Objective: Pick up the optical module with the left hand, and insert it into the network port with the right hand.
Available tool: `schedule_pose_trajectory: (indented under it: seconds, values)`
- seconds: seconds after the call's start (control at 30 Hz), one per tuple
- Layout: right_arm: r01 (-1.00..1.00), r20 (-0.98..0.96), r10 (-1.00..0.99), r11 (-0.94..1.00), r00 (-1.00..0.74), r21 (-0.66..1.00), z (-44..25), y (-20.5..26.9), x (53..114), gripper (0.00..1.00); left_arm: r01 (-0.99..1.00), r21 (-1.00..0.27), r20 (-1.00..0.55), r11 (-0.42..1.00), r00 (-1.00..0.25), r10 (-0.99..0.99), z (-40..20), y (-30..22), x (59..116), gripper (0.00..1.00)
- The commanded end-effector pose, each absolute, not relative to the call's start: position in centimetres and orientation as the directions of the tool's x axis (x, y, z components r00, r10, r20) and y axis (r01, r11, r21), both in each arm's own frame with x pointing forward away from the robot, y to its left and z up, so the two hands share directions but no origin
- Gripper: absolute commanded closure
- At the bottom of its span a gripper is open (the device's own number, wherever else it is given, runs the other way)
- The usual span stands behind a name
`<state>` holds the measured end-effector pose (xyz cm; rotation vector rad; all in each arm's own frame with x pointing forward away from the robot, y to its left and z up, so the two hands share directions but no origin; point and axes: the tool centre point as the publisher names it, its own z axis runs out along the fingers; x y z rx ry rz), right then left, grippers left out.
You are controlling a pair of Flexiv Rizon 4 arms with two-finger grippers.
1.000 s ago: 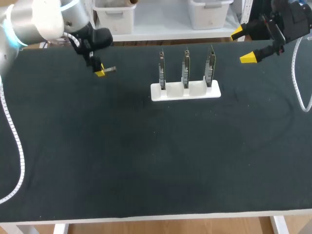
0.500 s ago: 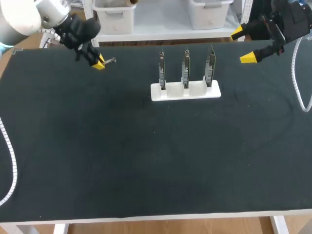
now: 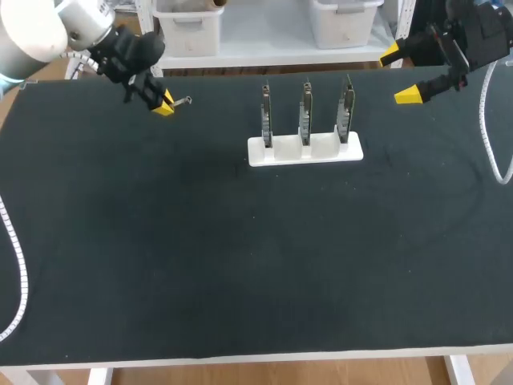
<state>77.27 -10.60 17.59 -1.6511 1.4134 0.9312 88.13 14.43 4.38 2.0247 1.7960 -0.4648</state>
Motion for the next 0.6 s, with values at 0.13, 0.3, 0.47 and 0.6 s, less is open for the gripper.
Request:
schedule_pose_trajectory:
  seconds: [0.13,0.3,0.47,0.6]
  values:
    - [-0.991,-0.89,-0.439,-0.1,0.123,-0.087,17.6,-10.6,77.2,0.0,0.98,-0.072,-0.492,-0.184,0.125,0.861,4.4,14.4,89.1,1.0]
    - [-0.991,-0.89,-0.439,-0.1,0.123,-0.087,17.6,-10.6,77.2,0.0,0.98,-0.072,-0.492,-0.184,0.125,0.861,4.4,14.4,89.1,1.0]
    - [-0.991,-0.89,-0.439,-0.1,0.123,-0.087,17.6,-10.6,77.2,0.0,0.987,-0.087,-0.428,-0.139,0.089,0.9,6.1,14.6,89.8,1.0]
    - [-0.991,-0.89,-0.439,-0.1,0.123,-0.087,17.6,-10.6,77.2,0.0,0.991,-0.076,-0.38,-0.11,0.073,0.922,8.4,14.2,90.4,1.0]
